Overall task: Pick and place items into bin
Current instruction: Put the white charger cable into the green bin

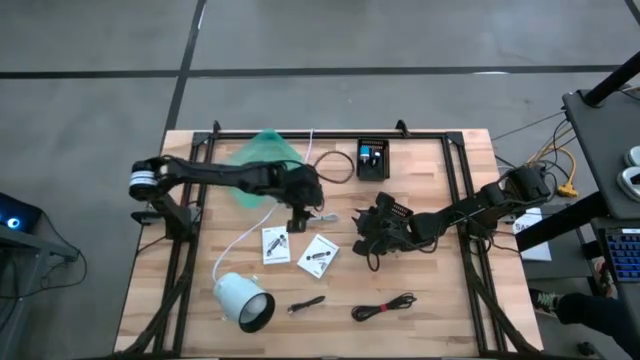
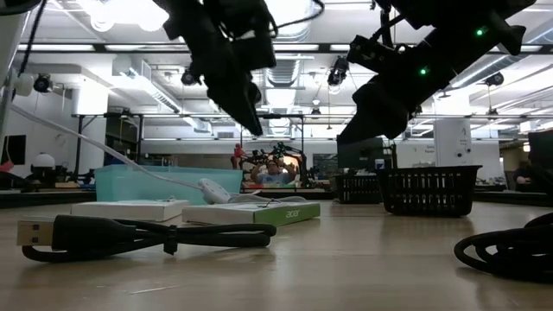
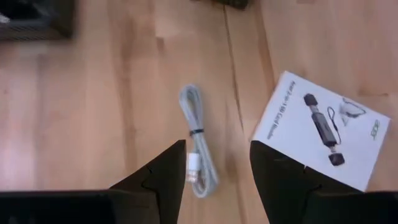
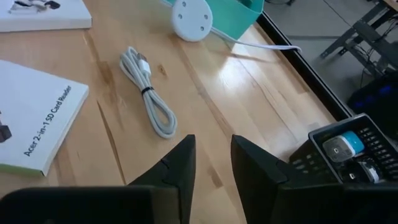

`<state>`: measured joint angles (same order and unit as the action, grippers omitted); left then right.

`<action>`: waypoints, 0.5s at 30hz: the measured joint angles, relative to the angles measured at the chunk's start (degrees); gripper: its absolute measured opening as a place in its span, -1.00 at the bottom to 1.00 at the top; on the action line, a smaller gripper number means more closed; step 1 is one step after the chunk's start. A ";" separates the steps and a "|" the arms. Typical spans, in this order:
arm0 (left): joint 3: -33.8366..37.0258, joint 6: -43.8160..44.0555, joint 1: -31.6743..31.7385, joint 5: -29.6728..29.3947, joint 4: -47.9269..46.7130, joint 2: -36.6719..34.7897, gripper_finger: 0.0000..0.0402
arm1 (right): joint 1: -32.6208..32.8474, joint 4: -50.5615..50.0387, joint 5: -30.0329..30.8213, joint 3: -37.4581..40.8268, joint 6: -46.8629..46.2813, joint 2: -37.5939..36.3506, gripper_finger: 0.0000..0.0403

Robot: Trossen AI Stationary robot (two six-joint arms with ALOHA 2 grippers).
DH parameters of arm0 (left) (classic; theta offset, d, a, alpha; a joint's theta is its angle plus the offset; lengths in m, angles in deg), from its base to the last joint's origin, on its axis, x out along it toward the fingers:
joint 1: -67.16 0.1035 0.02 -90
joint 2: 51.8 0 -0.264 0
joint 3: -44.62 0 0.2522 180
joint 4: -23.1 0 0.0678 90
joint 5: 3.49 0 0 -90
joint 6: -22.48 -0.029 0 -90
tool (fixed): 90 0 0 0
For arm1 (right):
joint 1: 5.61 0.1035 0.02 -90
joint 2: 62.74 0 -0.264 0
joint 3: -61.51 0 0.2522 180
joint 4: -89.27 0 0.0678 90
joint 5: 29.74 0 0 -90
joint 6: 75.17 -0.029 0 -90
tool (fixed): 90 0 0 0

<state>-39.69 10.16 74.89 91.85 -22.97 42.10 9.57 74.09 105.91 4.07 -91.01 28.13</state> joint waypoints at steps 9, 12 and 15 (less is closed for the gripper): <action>-1.35 2.91 0.03 -0.40 0.80 9.69 -0.19 | 0.02 -0.38 -0.02 0.19 0.00 0.00 -0.58; -1.63 2.91 0.07 -2.74 0.74 12.11 -0.19 | 0.02 -0.60 -0.02 0.19 -0.02 0.00 -0.58; -1.82 2.92 0.17 -4.10 0.88 13.72 -0.19 | 0.02 -1.19 -0.04 0.22 -0.02 0.00 -0.57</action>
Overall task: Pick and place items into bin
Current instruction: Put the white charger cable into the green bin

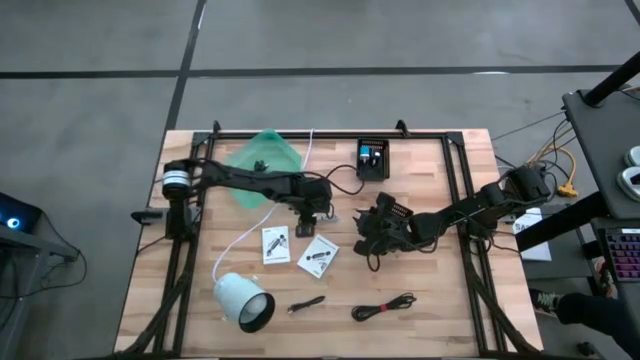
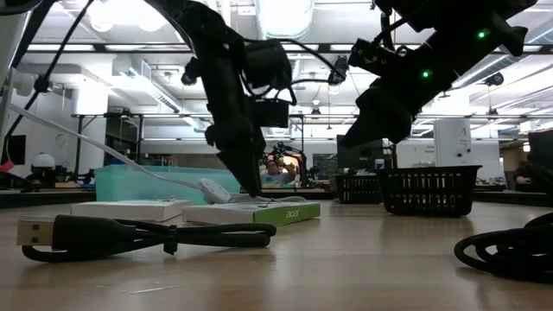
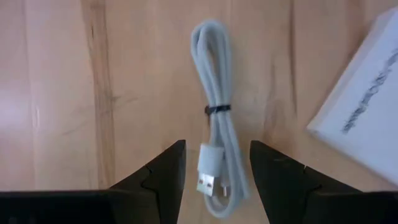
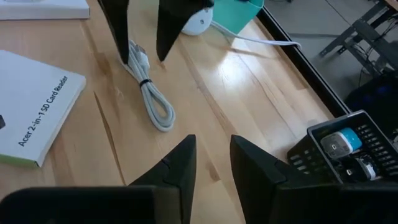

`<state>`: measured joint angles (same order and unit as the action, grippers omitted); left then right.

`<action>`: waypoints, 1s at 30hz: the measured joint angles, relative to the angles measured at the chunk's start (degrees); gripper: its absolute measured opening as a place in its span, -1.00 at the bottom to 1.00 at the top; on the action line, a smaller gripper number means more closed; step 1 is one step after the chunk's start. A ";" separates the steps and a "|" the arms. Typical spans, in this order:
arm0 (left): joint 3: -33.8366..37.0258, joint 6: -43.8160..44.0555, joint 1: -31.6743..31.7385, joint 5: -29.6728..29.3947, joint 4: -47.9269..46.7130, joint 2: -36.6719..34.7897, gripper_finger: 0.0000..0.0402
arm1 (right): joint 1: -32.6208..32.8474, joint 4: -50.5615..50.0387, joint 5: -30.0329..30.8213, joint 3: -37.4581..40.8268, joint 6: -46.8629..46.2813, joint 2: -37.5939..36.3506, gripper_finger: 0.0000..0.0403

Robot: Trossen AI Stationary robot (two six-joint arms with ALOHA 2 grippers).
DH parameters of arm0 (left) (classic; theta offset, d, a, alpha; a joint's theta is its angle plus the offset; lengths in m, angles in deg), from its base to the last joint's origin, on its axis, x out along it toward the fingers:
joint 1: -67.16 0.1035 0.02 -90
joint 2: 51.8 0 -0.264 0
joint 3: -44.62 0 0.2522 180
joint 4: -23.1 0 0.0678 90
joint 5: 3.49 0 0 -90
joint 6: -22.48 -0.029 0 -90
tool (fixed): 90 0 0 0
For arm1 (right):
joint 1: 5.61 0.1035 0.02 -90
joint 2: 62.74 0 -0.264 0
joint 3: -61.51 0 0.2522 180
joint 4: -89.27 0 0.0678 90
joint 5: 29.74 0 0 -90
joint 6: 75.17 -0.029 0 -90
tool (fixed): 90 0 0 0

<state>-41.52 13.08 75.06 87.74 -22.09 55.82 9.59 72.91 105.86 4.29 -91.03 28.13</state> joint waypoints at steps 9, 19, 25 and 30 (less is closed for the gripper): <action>0.37 0.00 -0.04 0.11 0.52 0.53 -0.19 | 0.00 -0.19 0.00 0.09 0.00 0.00 -0.59; 1.03 0.08 0.25 0.07 0.54 0.88 -0.19 | 0.00 -0.16 -0.02 0.09 0.00 0.00 -0.60; 1.67 0.04 0.28 0.01 0.51 0.88 -0.22 | 0.00 -0.18 -0.03 0.09 0.02 0.00 -0.57; 1.73 0.01 0.31 0.04 0.51 0.88 -0.41 | 0.00 -0.16 -0.02 0.09 0.04 0.00 -0.59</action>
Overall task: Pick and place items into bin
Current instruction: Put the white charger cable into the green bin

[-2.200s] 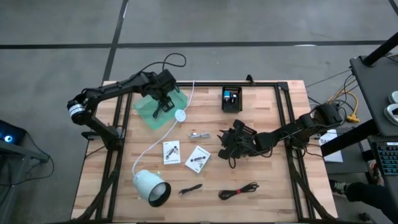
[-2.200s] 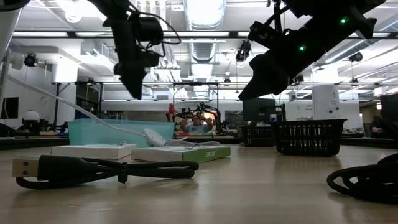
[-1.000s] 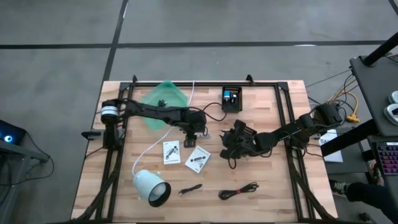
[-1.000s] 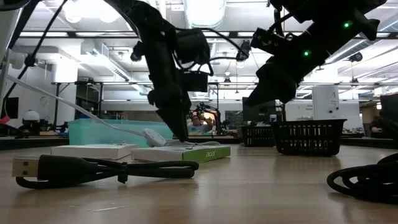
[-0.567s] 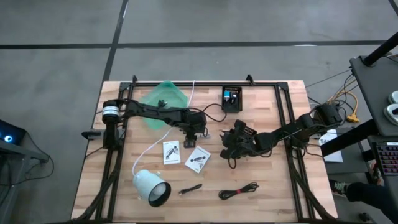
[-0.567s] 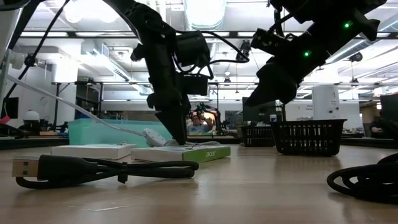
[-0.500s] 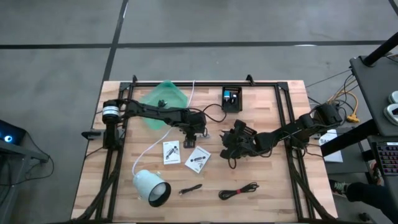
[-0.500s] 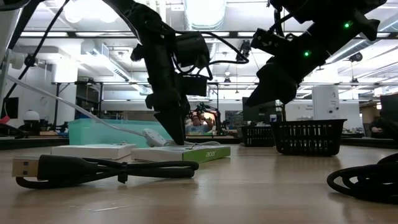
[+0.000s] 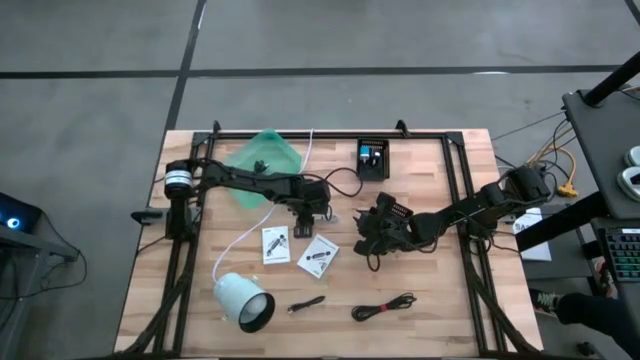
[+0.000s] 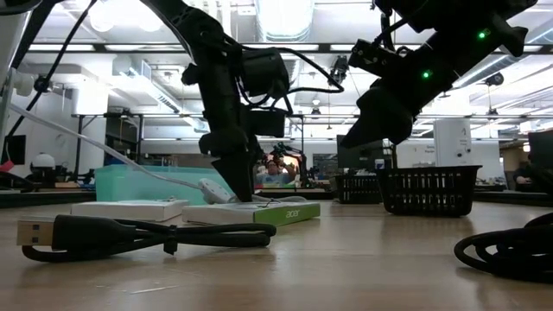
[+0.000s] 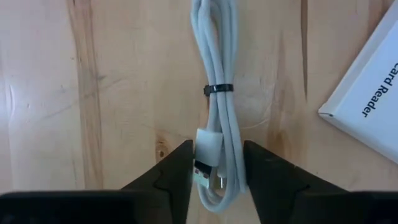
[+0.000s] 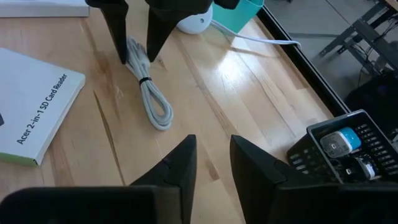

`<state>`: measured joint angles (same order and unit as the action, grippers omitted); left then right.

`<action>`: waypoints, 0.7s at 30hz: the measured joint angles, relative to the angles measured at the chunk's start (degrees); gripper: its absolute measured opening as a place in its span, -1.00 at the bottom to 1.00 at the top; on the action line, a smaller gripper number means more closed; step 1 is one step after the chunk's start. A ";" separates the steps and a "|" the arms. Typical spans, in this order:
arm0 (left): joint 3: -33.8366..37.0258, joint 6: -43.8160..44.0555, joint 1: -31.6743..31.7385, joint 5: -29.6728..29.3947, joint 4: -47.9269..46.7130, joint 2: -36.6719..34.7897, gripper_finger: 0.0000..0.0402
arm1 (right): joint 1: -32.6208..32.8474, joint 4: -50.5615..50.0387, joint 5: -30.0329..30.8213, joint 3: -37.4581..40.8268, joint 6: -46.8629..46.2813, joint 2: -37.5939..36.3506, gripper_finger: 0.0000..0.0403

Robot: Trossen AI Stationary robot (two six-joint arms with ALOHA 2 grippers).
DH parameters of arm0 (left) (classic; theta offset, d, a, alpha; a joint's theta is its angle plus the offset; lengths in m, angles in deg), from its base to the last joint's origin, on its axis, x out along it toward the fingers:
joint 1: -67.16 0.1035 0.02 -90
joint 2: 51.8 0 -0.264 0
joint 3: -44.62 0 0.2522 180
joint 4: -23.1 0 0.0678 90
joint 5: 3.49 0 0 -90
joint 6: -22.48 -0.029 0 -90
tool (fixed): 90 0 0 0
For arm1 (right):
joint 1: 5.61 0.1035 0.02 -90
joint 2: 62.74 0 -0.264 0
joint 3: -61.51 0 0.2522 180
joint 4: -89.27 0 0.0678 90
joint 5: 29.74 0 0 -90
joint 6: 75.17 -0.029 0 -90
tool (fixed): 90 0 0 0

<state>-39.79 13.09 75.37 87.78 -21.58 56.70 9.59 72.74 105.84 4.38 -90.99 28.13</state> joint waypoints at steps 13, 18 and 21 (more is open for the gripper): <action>-1.03 -4.04 0.04 2.08 -3.29 -0.14 -0.90 | -0.02 0.02 -0.06 0.02 -0.04 0.00 -0.62; -6.25 -2.97 -0.02 2.04 -13.12 -1.76 -0.91 | 0.00 0.00 -0.11 0.04 -0.02 0.01 -0.59; -9.17 -2.96 -0.14 1.90 -15.64 -2.96 -0.91 | -0.01 0.00 -0.11 0.09 -0.04 0.02 -0.60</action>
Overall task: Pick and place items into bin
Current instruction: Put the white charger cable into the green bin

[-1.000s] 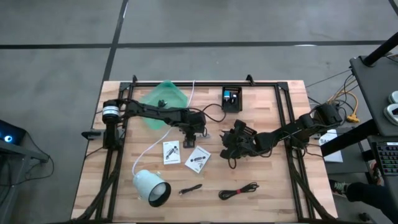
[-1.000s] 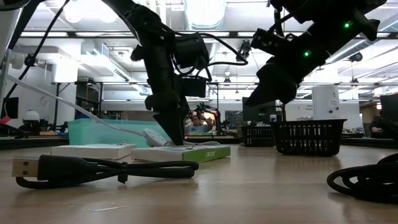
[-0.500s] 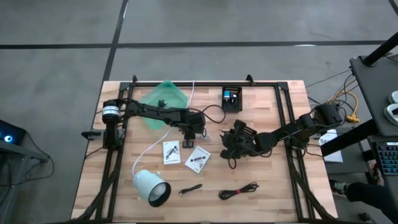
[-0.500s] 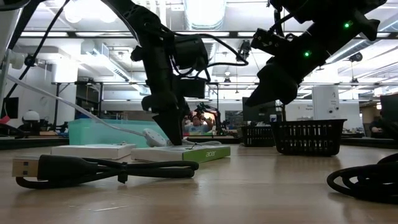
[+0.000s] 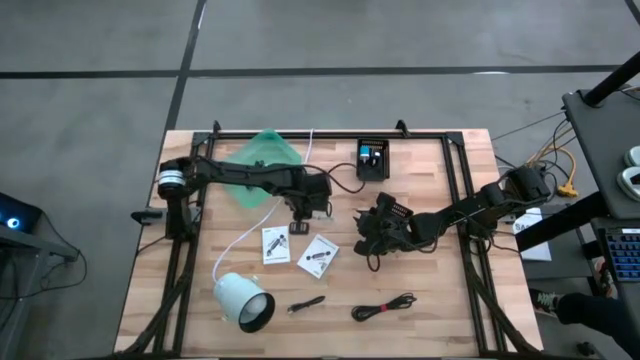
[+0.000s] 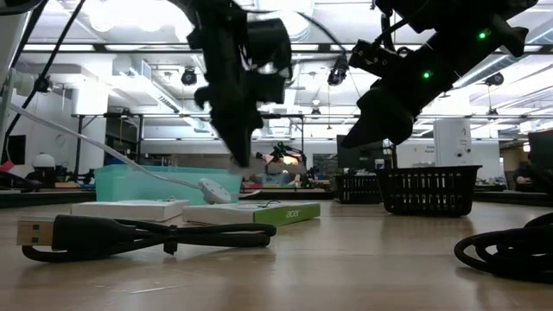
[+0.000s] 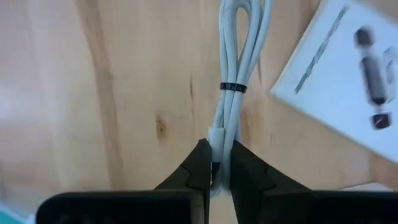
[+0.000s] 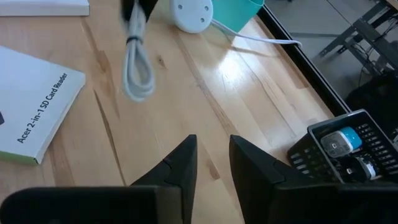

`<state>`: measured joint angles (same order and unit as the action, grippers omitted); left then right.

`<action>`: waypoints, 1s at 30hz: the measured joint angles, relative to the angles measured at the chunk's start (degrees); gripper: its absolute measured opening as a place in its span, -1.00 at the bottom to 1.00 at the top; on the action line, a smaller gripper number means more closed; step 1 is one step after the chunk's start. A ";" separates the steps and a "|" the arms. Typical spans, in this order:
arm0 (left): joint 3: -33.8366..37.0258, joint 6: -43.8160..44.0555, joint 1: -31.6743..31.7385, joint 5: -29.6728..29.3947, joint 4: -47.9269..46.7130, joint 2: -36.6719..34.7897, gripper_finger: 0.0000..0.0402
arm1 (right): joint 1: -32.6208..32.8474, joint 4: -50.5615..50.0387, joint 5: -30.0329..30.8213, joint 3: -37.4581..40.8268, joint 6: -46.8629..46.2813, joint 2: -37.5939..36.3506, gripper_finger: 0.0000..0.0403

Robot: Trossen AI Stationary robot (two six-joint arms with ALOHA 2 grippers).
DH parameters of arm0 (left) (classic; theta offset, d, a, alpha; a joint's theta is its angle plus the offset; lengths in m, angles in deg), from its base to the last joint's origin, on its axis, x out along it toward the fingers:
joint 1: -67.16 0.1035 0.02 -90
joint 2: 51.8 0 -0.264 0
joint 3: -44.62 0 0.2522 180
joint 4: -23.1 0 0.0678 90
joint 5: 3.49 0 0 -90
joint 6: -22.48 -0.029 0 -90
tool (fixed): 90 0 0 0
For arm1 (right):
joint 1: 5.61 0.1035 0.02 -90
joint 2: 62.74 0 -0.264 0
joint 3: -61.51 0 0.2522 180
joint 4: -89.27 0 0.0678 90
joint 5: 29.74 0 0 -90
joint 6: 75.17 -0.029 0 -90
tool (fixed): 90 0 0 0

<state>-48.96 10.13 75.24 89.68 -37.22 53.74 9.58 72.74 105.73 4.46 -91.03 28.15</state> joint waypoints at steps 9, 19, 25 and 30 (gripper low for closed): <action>-10.90 13.62 3.18 -10.12 -16.94 -3.76 -0.87 | 0.01 0.00 0.00 0.09 0.00 -0.02 -0.66; -11.70 19.11 12.40 -15.71 -28.10 -7.29 -0.89 | 0.01 0.00 0.00 0.35 0.00 0.00 -0.66; -10.83 19.57 18.74 -18.26 -30.51 -7.33 -0.89 | 0.01 0.00 0.02 0.35 0.00 0.00 -0.66; -9.14 19.55 22.86 -18.31 -30.48 -7.31 -0.86 | 0.00 0.00 0.02 0.35 0.00 0.00 -0.66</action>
<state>-58.11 29.68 98.09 71.38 -67.69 46.43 9.58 72.74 105.75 4.81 -91.03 28.15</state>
